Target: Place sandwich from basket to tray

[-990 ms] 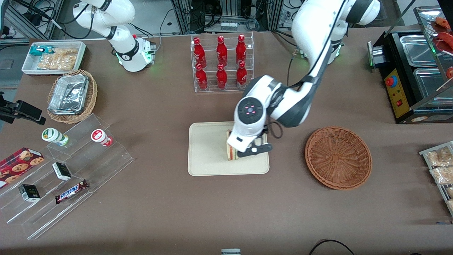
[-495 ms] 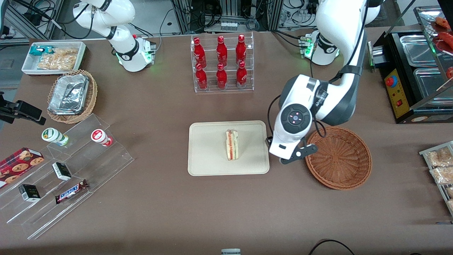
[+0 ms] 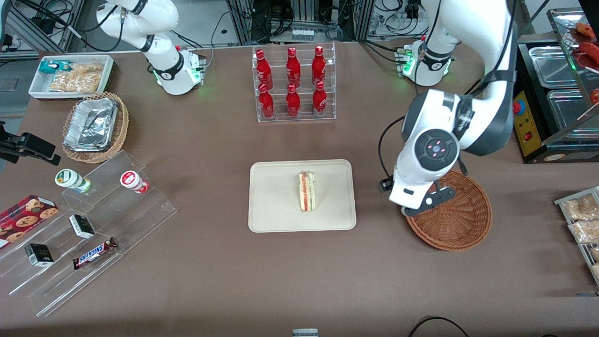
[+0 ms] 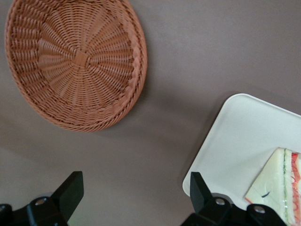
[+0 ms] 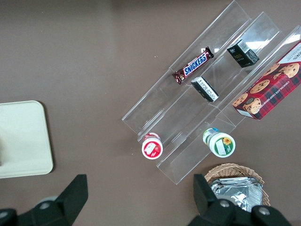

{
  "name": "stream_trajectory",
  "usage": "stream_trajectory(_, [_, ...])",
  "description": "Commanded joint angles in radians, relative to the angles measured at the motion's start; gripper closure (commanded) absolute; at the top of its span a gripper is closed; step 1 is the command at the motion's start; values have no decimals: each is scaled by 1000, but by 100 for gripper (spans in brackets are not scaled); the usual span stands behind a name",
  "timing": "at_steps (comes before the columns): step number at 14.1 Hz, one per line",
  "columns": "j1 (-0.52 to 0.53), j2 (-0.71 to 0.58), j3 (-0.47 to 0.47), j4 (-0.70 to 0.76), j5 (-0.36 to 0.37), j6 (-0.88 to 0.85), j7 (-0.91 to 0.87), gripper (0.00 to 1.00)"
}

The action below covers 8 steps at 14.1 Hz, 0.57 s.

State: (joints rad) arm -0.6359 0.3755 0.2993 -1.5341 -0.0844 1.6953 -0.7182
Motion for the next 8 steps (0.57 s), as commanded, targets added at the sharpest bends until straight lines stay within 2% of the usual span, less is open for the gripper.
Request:
stream_trajectory(1, [190, -139, -136, -95, -3, -11, 127, 0])
stream_trajectory(3, [307, -196, -230, -104, 14, -83, 213, 0])
stream_trajectory(6, [494, -262, -373, -101, 86, -178, 360, 0])
stream_trajectory(8, [614, -299, -454, -92, 98, -224, 475, 0])
